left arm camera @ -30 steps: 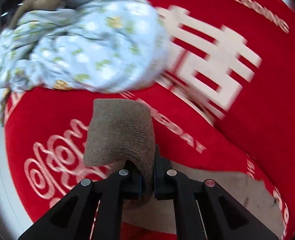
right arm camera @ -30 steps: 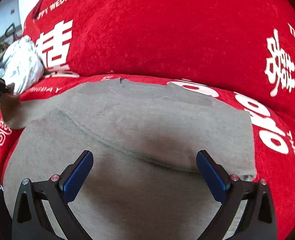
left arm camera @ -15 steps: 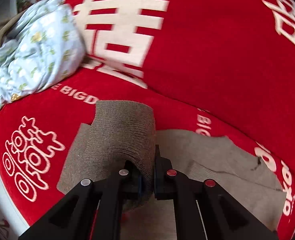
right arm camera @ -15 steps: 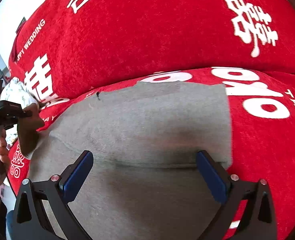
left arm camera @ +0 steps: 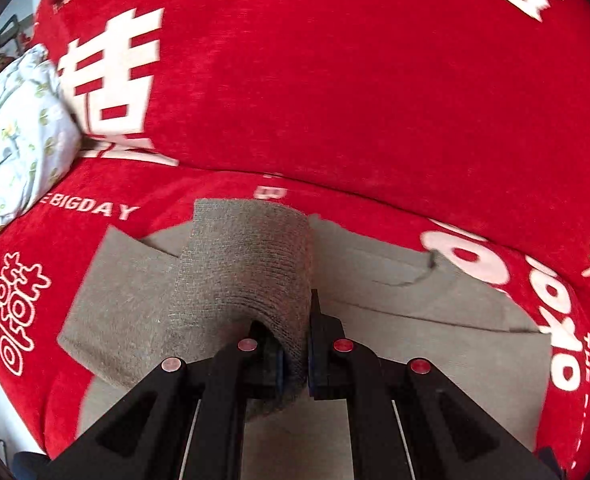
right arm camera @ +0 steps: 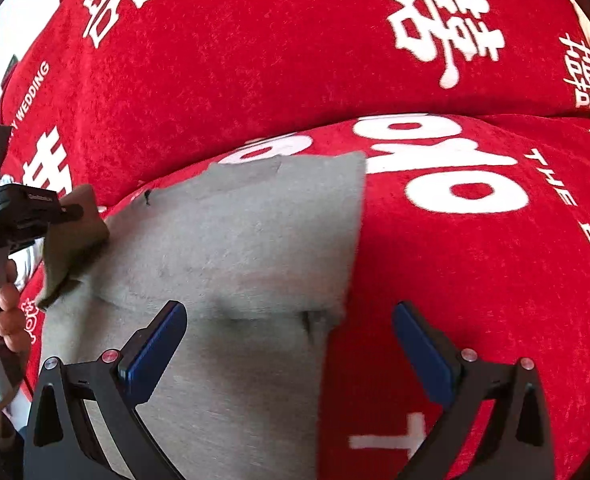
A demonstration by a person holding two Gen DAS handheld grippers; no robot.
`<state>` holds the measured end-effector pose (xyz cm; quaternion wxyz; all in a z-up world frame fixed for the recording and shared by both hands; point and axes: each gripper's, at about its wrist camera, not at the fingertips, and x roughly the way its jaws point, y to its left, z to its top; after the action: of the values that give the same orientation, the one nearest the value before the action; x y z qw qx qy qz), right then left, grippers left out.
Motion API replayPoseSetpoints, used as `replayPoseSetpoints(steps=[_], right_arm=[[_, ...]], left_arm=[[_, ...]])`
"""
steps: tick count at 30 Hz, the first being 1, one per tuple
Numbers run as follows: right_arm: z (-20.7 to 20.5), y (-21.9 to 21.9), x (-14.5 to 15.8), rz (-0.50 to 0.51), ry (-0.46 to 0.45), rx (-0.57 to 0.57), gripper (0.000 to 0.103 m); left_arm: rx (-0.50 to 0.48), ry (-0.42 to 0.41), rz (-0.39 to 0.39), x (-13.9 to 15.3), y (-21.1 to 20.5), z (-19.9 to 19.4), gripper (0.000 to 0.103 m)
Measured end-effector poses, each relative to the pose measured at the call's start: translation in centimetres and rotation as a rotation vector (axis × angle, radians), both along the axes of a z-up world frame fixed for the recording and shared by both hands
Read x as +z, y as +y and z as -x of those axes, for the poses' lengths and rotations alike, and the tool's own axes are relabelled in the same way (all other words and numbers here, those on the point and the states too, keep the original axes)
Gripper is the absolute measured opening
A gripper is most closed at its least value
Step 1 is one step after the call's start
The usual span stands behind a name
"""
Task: Fold small clothes
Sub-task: 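Lay the held sleeve across the sweater body with the left gripper, then open, then bring both open grippers to the sweater hem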
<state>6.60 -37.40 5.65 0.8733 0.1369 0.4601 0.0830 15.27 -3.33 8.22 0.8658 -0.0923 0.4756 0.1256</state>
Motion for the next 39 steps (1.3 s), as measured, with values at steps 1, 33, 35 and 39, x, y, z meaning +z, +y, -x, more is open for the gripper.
replayPoseSetpoints(steps=[1, 33, 35, 39], right_arm=[[0.1, -0.3, 0.1, -0.002, -0.003, -0.004, 0.102], [0.2, -6.1, 0.7, -0.039, -0.002, -0.128, 0.102], [0.3, -6.2, 0.6, -0.039, -0.001, -0.136, 0.102], [0.4, -6.7, 0.7, -0.043, -0.007, -0.148, 0.102]], left_arm=[[-0.01, 0.001, 0.002, 0.0, -0.9, -0.1, 0.008], [-0.33, 0.022, 0.162, -5.6, -14.1, 1.3, 0.101], [-0.334, 0.002, 0.179, -5.4, -14.3, 1.6, 0.101], [-0.42, -0.045, 0.259, -4.1, -13.2, 2.8, 0.101]])
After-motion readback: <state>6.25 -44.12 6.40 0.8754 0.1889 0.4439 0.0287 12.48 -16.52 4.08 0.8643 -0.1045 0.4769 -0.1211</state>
